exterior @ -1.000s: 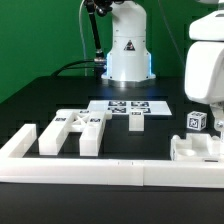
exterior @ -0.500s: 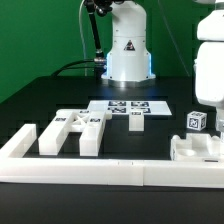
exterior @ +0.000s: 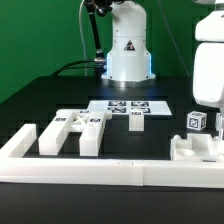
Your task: Assemble chair
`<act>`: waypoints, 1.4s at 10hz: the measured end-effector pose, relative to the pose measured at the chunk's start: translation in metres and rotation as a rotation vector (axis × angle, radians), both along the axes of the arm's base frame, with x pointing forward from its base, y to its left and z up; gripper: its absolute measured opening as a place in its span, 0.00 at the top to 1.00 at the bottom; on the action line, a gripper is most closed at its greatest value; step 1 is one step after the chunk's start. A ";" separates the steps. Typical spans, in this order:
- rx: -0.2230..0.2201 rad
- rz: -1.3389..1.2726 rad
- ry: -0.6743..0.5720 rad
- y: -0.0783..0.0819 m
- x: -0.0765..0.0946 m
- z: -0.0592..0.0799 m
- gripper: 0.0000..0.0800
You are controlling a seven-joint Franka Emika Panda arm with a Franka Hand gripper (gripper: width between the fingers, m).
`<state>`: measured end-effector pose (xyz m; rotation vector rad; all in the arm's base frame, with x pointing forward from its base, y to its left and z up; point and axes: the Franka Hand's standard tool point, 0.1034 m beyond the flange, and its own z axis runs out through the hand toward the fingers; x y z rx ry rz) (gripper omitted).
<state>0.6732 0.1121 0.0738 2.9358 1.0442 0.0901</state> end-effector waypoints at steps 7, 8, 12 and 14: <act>0.066 -0.866 0.005 0.001 0.000 -0.002 0.64; 0.071 -0.977 0.006 0.001 0.000 -0.002 0.64; 0.078 -1.043 0.009 0.001 0.000 -0.003 0.31; 0.052 -0.808 0.002 0.006 -0.001 -0.002 0.21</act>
Offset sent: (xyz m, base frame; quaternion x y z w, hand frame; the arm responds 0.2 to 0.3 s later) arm -0.0051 0.0002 -0.0106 0.0315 0.0009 0.3640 0.9308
